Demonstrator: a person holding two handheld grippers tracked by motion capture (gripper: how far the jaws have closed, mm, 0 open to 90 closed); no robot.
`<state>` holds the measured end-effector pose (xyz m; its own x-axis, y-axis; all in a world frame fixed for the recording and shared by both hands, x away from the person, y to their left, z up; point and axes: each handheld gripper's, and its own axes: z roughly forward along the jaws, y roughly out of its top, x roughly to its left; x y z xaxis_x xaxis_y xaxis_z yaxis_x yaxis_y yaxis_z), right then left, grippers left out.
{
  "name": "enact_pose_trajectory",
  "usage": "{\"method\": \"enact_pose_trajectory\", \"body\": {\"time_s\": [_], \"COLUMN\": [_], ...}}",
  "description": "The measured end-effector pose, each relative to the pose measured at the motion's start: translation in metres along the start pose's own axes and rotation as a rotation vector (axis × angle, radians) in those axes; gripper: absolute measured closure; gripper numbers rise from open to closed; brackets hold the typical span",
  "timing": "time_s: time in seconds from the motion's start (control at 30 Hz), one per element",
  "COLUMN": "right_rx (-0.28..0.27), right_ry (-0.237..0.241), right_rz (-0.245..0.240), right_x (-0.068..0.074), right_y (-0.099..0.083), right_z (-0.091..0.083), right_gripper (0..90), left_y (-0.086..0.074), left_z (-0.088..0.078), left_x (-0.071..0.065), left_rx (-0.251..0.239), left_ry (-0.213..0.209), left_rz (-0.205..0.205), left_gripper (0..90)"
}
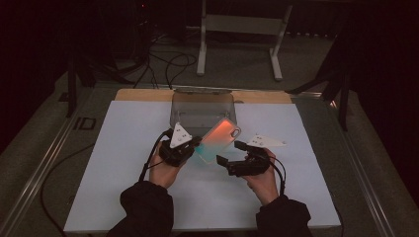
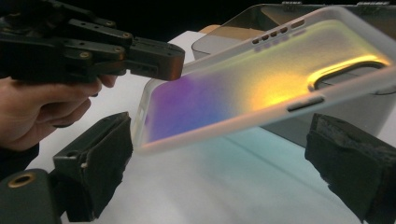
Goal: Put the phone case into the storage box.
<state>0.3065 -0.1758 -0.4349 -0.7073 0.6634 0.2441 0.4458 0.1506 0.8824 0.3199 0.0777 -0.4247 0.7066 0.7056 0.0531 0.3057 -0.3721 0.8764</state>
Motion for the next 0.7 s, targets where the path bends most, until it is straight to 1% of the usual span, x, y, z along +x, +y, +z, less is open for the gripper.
{"method": "enact_pose_trajectory", "body": {"time_s": [0.03,0.07,0.13,0.2,0.27,0.3,0.33,0.37,0.4,0.43,0.47,0.5,0.53,0.57,0.6,0.7], "right_rx": [0.000,0.004,0.007,0.010,0.023,0.023,0.020,0.021,0.022,0.018,0.017,0.017,0.017,0.013,0.015,0.023], "right_ry": [0.000,0.003,0.015,0.019,0.016,0.016,0.005,-0.001,-0.003,-0.016,-0.026,-0.029,-0.029,-0.037,-0.037,-0.048], "right_rz": [0.000,0.017,0.034,0.038,0.037,0.037,0.045,0.056,0.070,0.096,0.108,0.123,0.123,0.131,0.150,0.153], "right_x": [0.000,0.000,-0.001,0.000,0.002,0.002,0.003,0.004,0.004,0.004,0.004,0.003,0.003,0.003,0.002,0.002], "right_y": [0.000,0.001,0.002,0.003,0.004,0.004,0.005,0.006,0.006,0.007,0.008,0.008,0.008,0.008,0.009,0.009], "right_z": [0.000,0.003,0.005,0.006,0.009,0.009,0.009,0.010,0.010,0.011,0.011,0.011,0.011,0.011,0.011,0.011], "right_gripper": [7.4,7.4,7.5,7.5,11.7,11.7,15.2,16.2,19.2,26.7,26.7,33.7,33.7,38.8,45.3,47.5], "left_y": [0.000,0.000,0.000,0.000,0.000,-0.001,-0.001,-0.001,-0.001,-0.002,-0.002,-0.003,-0.003,-0.004,-0.005,-0.006], "left_z": [0.000,-0.001,-0.001,-0.001,-0.001,-0.001,-0.001,0.000,0.000,0.001,0.001,0.002,0.002,0.003,0.004,0.005], "left_x": [0.000,0.000,0.000,-0.001,-0.001,-0.001,-0.002,-0.002,-0.002,-0.002,-0.003,-0.003,-0.003,-0.003,-0.003,-0.004], "left_rx": [-0.003,-0.004,-0.008,-0.011,-0.012,-0.013,-0.016,-0.015,-0.015,-0.013,-0.013,-0.013,-0.013,-0.013,-0.011,-0.007], "left_ry": [0.003,0.001,0.003,0.001,0.003,0.004,0.005,0.008,0.006,0.006,0.008,0.009,0.009,0.010,0.014,0.022], "left_rz": [0.000,-0.001,-0.004,-0.007,-0.008,-0.010,-0.014,-0.015,-0.022,-0.023,-0.027,-0.029,-0.034,-0.041,-0.054,-0.057], "left_gripper": [89.0,88.9,89.0,88.9,88.9,88.9,88.9,89.0,88.9,89.0,89.0,89.0,89.0,89.0,89.0,89.1]}}
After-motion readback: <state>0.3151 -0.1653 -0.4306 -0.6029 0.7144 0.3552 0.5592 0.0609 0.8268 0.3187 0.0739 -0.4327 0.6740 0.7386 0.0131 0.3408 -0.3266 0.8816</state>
